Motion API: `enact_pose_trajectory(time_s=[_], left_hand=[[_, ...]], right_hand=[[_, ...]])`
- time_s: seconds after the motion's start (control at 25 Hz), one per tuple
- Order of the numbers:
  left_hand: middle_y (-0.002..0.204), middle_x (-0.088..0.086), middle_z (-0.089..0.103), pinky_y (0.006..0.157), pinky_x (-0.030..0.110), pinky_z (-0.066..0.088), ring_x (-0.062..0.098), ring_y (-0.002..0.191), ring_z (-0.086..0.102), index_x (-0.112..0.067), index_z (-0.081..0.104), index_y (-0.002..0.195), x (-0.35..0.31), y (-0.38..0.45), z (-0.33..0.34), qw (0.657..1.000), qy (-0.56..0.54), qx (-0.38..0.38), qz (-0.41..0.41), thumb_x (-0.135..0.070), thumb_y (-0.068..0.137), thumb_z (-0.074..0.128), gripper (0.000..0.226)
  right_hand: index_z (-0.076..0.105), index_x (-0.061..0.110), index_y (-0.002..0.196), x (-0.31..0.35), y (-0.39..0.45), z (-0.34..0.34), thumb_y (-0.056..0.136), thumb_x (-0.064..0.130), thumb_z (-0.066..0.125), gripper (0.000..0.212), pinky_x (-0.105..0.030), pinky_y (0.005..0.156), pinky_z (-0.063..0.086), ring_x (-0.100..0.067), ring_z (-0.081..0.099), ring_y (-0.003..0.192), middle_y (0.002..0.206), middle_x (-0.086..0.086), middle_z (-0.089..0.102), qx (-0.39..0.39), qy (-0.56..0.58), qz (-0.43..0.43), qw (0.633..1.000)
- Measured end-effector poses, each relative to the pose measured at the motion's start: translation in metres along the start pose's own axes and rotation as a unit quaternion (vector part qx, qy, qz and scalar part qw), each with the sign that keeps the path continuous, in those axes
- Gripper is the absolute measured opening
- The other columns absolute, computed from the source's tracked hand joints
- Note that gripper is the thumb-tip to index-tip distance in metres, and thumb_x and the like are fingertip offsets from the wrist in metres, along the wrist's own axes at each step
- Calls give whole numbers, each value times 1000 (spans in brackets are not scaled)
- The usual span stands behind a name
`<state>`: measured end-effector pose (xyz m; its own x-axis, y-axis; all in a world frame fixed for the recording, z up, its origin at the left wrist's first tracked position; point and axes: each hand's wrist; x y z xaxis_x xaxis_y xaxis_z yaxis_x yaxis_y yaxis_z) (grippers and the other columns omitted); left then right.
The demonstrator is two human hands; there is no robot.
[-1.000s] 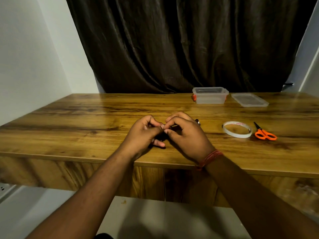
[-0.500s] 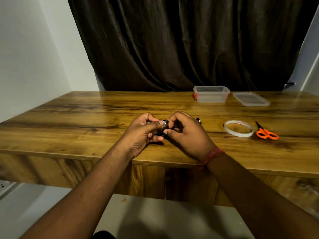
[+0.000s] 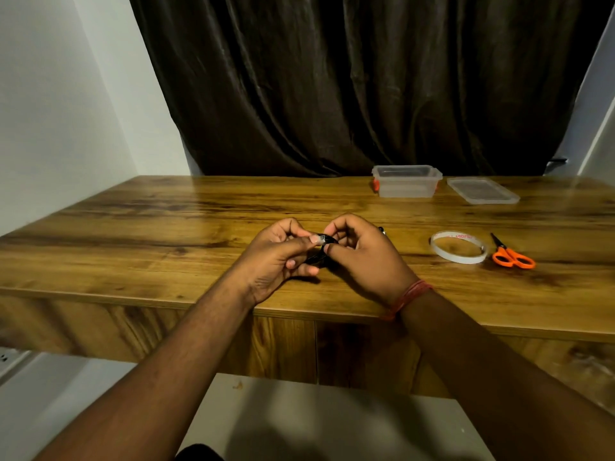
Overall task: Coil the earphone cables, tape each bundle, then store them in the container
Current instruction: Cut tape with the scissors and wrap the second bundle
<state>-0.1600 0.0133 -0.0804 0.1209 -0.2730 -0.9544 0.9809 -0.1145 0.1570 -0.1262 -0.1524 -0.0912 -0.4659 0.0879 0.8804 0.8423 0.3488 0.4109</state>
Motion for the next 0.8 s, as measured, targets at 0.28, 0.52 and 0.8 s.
enact_pose_trajectory(time_s=[0.28, 0.52, 0.8], left_hand=[[80, 14, 49, 48, 24, 56, 0, 37, 36, -12, 53, 77, 1, 1, -3, 1000, -10, 13, -5, -2, 82, 63, 16], [82, 13, 50, 53, 33, 58, 5, 40, 37, -12, 58, 75, 2, 3, -7, 995, -72, 65, -19, -5, 81, 58, 9], [54, 5, 37, 48, 30, 54, 7, 37, 39, -17, 54, 71, 3, 2, -5, 998, 1, 57, 0, -29, 81, 69, 22]], right_hand=[[61, 18, 89, -3, 1, -2, 90, 15, 66, 6, -47, 68, 53, -13, 55, 69, 74, 2, 59, 11, -11, -3, 1000], [62, 19, 85, -5, 0, -3, 86, 12, 66, 8, -42, 65, 50, -18, 54, 69, 76, -2, 59, -10, 2, -11, 1000], [63, 28, 82, -10, 3, -2, 80, 23, 66, 6, -55, 70, 55, -20, 55, 72, 78, -2, 60, -3, 11, -11, 1000]])
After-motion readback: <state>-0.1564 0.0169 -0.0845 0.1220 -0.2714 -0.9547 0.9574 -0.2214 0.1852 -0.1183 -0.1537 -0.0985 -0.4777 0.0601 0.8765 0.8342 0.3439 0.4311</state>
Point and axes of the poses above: each hand's wrist, its own y-axis towards the middle knuckle, its own z-axis out of the palm, x = y × z
